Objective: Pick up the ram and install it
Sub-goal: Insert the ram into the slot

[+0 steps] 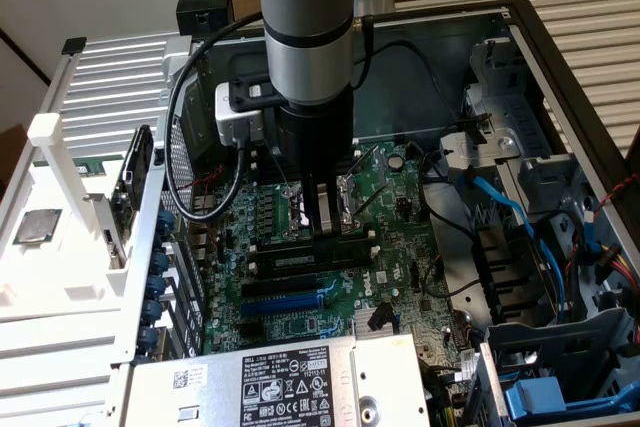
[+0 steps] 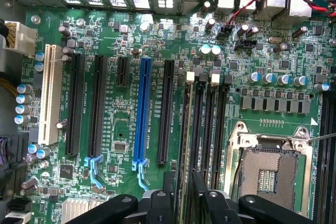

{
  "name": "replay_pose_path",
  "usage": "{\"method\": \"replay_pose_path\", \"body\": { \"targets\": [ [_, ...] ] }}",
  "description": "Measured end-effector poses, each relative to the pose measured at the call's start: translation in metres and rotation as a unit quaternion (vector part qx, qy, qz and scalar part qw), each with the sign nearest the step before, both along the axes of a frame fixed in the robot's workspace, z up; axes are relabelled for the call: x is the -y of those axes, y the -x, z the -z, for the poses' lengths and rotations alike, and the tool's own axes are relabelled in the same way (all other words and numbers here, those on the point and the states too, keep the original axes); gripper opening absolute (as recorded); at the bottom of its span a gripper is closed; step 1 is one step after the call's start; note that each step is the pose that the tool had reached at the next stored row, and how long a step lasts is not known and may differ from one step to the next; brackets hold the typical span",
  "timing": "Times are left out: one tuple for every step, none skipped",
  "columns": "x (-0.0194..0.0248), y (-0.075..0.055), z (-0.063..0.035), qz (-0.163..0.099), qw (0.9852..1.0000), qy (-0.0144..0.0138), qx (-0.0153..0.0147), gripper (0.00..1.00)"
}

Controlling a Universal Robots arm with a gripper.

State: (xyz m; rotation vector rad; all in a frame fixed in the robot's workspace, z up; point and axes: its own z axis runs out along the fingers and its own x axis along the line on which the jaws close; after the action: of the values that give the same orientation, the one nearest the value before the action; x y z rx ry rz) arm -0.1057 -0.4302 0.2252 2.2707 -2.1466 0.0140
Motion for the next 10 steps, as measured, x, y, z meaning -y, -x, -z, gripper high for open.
{"method": "replay_pose_path", "body": {
  "targets": [
    [0.0,0.0,0.0,0.0,1.0,0.0,0.0,0.28],
    [0.0,0.0,0.0,0.0,1.0,0.0,0.0,0.28],
    [0.0,0.0,-0.0001,0.0,1.0,0.0,0.0,0.28],
    [0.0,0.0,-0.0002,0.0,1.0,-0.0001,0.0001,0.28],
    [0.0,0.0,-0.0005,0.0,1.0,0.0,0.0001,0.28],
    [0.0,0.0,-0.0009,0.0,1.0,0.0001,0.0002,0.28],
    [0.0,0.0,-0.0013,0.0,1.0,0.0001,0.0005,0.28],
    [0.0,0.0,-0.0024,0.0,1.0,0.0001,0.001,0.28],
    [0.0,0.0,-0.0088,0.0,1.0,0.0,0.0028,0.28],
    [0.0,0.0,-0.0112,0.0,1.0,0.0,0.0031,0.28]
  ]
}}
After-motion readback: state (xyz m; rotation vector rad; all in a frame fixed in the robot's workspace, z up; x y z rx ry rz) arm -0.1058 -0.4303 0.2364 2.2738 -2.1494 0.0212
